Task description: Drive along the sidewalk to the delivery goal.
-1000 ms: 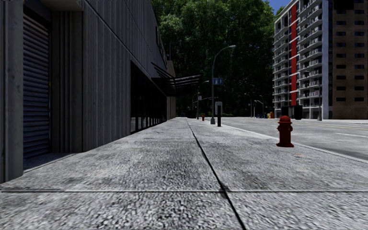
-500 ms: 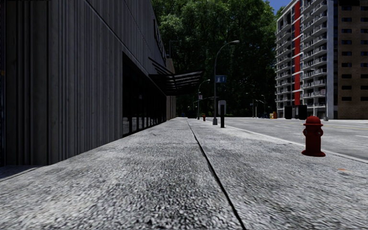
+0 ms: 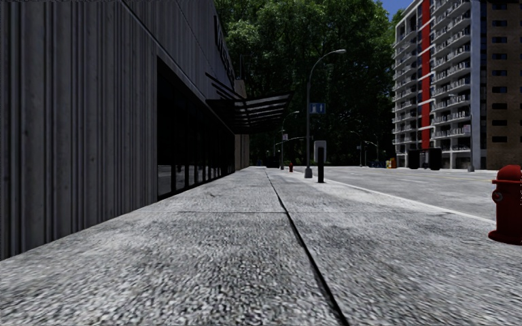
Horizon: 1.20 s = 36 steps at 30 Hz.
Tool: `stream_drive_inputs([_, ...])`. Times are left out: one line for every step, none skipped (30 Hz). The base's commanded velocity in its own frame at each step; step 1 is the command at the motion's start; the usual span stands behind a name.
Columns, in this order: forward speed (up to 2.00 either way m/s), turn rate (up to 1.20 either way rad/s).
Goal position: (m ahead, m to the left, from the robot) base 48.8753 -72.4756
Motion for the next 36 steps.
stream_drive_inputs([2.00,0.00])
stream_drive_inputs([2.00,0.00])
stream_drive_inputs([2.00,0.00])
stream_drive_inputs([2.00,0.00])
stream_drive_inputs([2.00,0.00])
stream_drive_inputs([2.00,0.00])
stream_drive_inputs([2.00,0.00])
stream_drive_inputs([2.00,0.00])
stream_drive_inputs([2.00,0.00])
stream_drive_inputs([2.00,0.00])
stream_drive_inputs([2.00,0.00])
stream_drive_inputs([2.00,0.00])
stream_drive_inputs([2.00,0.00])
stream_drive_inputs([2.00,0.00])
stream_drive_inputs([2.00,0.00])
stream_drive_inputs([2.00,0.00])
stream_drive_inputs([2.00,0.00])
stream_drive_inputs([2.00,0.00])
stream_drive_inputs([2.00,0.00])
stream_drive_inputs([2.00,0.00])
stream_drive_inputs([2.00,0.00])
stream_drive_inputs([2.00,0.00])
stream_drive_inputs([2.00,0.00])
stream_drive_inputs([2.00,0.00])
stream_drive_inputs([2.00,0.00])
stream_drive_inputs([2.00,0.00])
stream_drive_inputs([2.00,0.00])
stream_drive_inputs([2.00,0.00])
stream_drive_inputs([2.00,0.00])
stream_drive_inputs([2.00,0.00])
stream_drive_inputs([2.00,0.00])
stream_drive_inputs([2.00,0.00])
stream_drive_inputs([2.00,0.00])
stream_drive_inputs([2.00,0.00])
stream_drive_inputs([2.00,0.00])
stream_drive_inputs([2.00,0.00])
